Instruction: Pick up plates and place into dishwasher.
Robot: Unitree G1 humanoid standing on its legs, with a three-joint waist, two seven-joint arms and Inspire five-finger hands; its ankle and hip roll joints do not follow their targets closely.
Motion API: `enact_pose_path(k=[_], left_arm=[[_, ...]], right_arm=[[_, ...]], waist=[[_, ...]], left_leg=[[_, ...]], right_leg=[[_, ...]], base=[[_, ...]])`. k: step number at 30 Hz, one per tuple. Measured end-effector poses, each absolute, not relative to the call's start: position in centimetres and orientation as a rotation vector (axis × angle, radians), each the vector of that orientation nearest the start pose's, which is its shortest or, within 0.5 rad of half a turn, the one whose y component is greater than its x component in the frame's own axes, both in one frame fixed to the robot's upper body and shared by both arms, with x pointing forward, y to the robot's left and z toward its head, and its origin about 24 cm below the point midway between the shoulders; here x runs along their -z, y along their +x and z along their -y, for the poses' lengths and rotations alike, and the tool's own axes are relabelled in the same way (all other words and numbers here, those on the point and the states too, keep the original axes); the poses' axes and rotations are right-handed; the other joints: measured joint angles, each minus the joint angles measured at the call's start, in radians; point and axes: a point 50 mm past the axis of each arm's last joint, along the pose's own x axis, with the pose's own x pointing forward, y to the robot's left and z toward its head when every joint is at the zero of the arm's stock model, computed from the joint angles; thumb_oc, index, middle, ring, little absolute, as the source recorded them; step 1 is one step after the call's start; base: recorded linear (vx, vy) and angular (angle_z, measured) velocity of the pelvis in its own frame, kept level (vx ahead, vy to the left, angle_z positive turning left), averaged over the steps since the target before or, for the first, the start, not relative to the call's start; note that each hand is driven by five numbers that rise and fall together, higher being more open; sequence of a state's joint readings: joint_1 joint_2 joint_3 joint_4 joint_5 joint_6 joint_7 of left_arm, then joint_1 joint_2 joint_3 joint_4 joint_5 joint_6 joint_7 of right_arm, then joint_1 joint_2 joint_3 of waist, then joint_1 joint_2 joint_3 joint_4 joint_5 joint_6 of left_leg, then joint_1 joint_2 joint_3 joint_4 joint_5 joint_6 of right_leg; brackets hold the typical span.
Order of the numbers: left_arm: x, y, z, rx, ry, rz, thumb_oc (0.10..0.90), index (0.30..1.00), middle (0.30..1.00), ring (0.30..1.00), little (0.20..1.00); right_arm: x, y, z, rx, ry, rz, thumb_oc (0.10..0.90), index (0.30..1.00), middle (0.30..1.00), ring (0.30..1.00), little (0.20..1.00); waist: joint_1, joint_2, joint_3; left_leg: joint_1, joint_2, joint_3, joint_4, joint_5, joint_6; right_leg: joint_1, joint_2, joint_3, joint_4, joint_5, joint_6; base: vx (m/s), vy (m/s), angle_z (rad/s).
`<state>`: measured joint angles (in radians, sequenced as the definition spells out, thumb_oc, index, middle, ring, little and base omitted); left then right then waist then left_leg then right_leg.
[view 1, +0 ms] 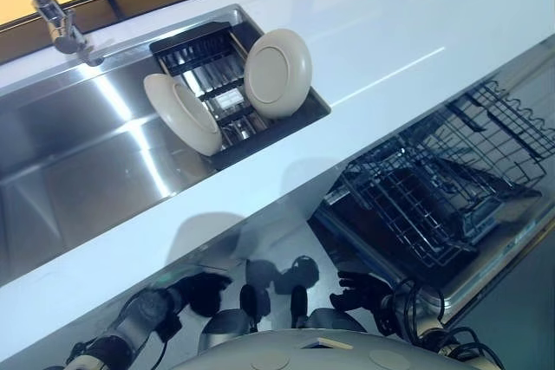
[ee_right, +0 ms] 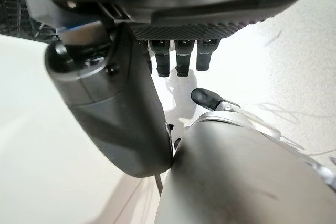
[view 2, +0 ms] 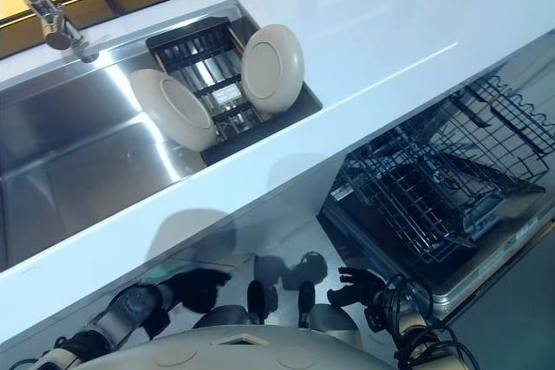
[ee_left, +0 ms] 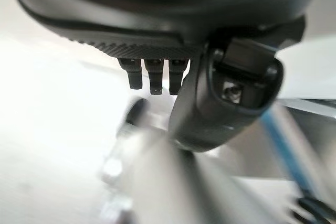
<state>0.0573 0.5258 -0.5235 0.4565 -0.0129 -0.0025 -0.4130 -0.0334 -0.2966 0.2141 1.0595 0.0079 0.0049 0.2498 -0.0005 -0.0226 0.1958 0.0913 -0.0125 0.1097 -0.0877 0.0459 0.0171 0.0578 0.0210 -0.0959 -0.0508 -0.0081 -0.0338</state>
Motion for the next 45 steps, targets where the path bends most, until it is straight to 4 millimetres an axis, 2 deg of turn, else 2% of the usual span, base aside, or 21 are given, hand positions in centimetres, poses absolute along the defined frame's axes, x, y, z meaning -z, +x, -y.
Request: enact_pose_path(k=[2, 4, 6, 8, 10, 14, 18, 22, 25, 28, 31, 35, 41, 44, 45], left_arm=[[5.1, 19.1, -13.8, 0.949, 0.371, -0.527, 0.800, 0.900, 0.900, 0.900, 0.900], [3.4, 20.0, -11.1, 1.007, 0.225, -0.429, 0.800, 0.900, 0.900, 0.900, 0.900], [2.1, 20.0, -9.5, 1.090, 0.174, -0.381, 0.800, 0.900, 0.900, 0.900, 0.900], [0.2, 20.2, -8.2, 1.185, 0.197, -0.318, 0.800, 0.900, 0.900, 0.900, 0.900], [-2.8, 20.9, -6.3, 1.258, 0.125, -0.198, 0.800, 0.900, 0.900, 0.900, 0.900], [-5.8, 21.8, -5.2, 1.245, 0.011, -0.101, 0.800, 0.900, 0.900, 0.900, 0.900], [-7.8, 22.7, -4.4, 1.249, -0.075, -0.044, 0.800, 0.900, 0.900, 0.900, 0.900], [-10.0, 22.6, -3.8, 1.279, -0.176, 0.025, 0.800, 0.900, 0.900, 0.900, 0.900], [-11.6, 22.6, -3.7, 1.265, -0.322, 0.066, 0.800, 0.900, 0.900, 0.900, 0.900], [-12.8, 23.3, -4.3, 1.184, -0.425, 0.104, 0.800, 0.900, 0.900, 0.900, 0.900], [-13.8, 24.4, -5.7, 1.060, -0.431, 0.163, 0.800, 0.900, 0.900, 0.900, 0.900], [-14.7, 25.8, -10.1, 0.787, -0.366, 0.300, 0.800, 0.900, 0.900, 0.900, 0.900], [-17.0, 26.4, -18.8, 0.261, -0.013, 0.489, 0.800, 0.900, 0.900, 0.900, 0.900], [-18.2, 25.9, -21.7, 0.074, 0.144, 0.555, 0.800, 0.900, 0.900, 0.900, 0.900], [-18.4, 25.8, -22.1, 0.042, 0.178, 0.569, 0.800, 0.900, 0.900, 0.900, 0.900]], right_arm=[[14.3, 13.8, 22.6, -0.254, -0.250, -1.081, 0.800, 0.900, 0.900, 0.900, 0.900], [14.1, 14.3, 22.6, -0.253, -0.254, -1.066, 0.800, 0.900, 0.900, 0.900, 0.900], [14.0, 14.7, 22.6, -0.252, -0.258, -1.058, 0.800, 0.900, 0.900, 0.900, 0.900], [13.9, 14.9, 22.8, -0.242, -0.267, -1.052, 0.800, 0.900, 0.900, 0.900, 0.900], [13.8, 15.2, 23.2, -0.228, -0.288, -1.047, 0.800, 0.900, 0.900, 0.900, 0.900], [13.7, 15.7, 23.1, -0.237, -0.329, -1.046, 0.800, 0.900, 0.900, 0.900, 0.900], [13.7, 15.8, 23.0, -0.232, -0.351, -1.040, 0.800, 0.900, 0.900, 0.900, 0.900], [13.7, 15.8, 23.0, -0.225, -0.358, -1.039, 0.800, 0.900, 0.900, 0.900, 0.900], [13.7, 15.8, 23.0, -0.222, -0.363, -1.040, 0.800, 0.900, 0.900, 0.900, 0.900], [13.9, 15.5, 23.1, -0.220, -0.363, -1.049, 0.800, 0.900, 0.900, 0.900, 0.900], [14.0, 14.9, 23.3, -0.213, -0.364, -1.064, 0.800, 0.900, 0.900, 0.900, 0.900], [14.2, 14.3, 23.5, -0.204, -0.362, -1.073, 0.800, 0.900, 0.900, 0.900, 0.900], [14.5, 12.8, 24.2, -0.166, -0.324, -1.085, 0.800, 0.900, 0.900, 0.900, 0.900], [14.6, 12.2, 24.4, -0.150, -0.309, -1.091, 0.800, 0.900, 0.900, 0.900, 0.900], [14.7, 12.2, 24.4, -0.149, -0.308, -1.092, 0.800, 0.900, 0.900, 0.900, 0.900]], waist=[[-0.006, 0.004, 0.018], [-0.014, 0.004, 0.037], [-0.026, 0.004, 0.048], [-0.036, 0.013, 0.053], [-0.040, 0.038, 0.060], [-0.048, 0.051, 0.059], [-0.048, 0.056, 0.057], [-0.049, 0.063, 0.053], [-0.048, 0.066, 0.051], [-0.045, 0.068, 0.049], [-0.029, 0.079, 0.042], [-0.016, 0.085, 0.038], [0.029, 0.086, 0.037], [0.051, 0.086, 0.036], [0.053, 0.085, 0.036]], left_leg=[[0.000, -0.002, -0.002, 0.008, 0.002, 0.002], [-0.001, -0.001, -0.006, 0.015, 0.002, 0.002], [-0.004, 0.000, -0.013, 0.024, 0.002, 0.001], [-0.011, 0.000, -0.019, 0.034, 0.002, 0.000], [-0.016, 0.001, -0.024, 0.051, 0.000, -0.002], [-0.017, 0.007, -0.026, 0.068, -0.002, -0.006], [-0.024, 0.010, -0.029, 0.087, -0.009, -0.014], [-0.024, 0.010, -0.030, 0.095, -0.011, -0.016], [-0.023, 0.009, -0.038, 0.096, -0.011, -0.016], [-0.011, 0.009, -0.045, 0.098, -0.011, -0.017], [-0.009, 0.009, -0.067, 0.099, -0.012, -0.018], [0.006, 0.008, -0.086, 0.101, -0.015, -0.023], [0.003, 0.005, -0.097, 0.101, -0.015, -0.023], [0.004, -0.002, -0.115, 0.098, -0.014, -0.022], [0.003, -0.003, -0.118, 0.096, -0.013, -0.020]], right_leg=[[0.001, -0.004, -0.003, 0.005, 0.000, 0.000], [-0.001, -0.005, -0.006, 0.017, 0.000, 0.000], [0.000, -0.005, -0.011, 0.018, -0.001, -0.001], [0.000, -0.005, -0.017, 0.020, 0.000, -0.001], [0.002, -0.006, -0.021, 0.028, -0.001, -0.001], [0.005, -0.002, -0.022, 0.034, -0.001, -0.001], [-0.002, -0.001, -0.023, 0.053, -0.006, -0.009], [0.000, -0.002, -0.023, 0.053, -0.005, -0.007], [0.005, -0.002, -0.023, 0.052, -0.004, -0.006], [0.022, -0.002, -0.024, 0.050, -0.005, -0.007], [0.026, -0.002, -0.026, 0.050, -0.005, -0.008], [0.046, -0.003, -0.031, 0.046, -0.007, -0.010], [0.047, -0.008, -0.045, 0.051, -0.010, -0.014], [0.053, -0.013, -0.058, 0.051, -0.011, -0.012], [0.053, -0.014, -0.061, 0.051, -0.011, -0.011]], base=[[-0.04, -0.061, 0.00], [-0.01, -0.044, 0.02], [-0.01, -0.052, 0.06], [-0.01, -0.053, 0.09], [0.00, -0.058, 0.06], [-0.02, -0.056, 0.00], [-0.02, -0.032, -0.01], [0.00, 0.000, 0.00], [0.02, -0.015, 0.00], [0.04, -0.025, 0.02], [0.05, -0.011, 0.02], [0.06, 0.029, 0.04], [0.07, 0.066, 0.08], [0.07, 0.112, 0.16], [0.06, 0.106, 0.15]])
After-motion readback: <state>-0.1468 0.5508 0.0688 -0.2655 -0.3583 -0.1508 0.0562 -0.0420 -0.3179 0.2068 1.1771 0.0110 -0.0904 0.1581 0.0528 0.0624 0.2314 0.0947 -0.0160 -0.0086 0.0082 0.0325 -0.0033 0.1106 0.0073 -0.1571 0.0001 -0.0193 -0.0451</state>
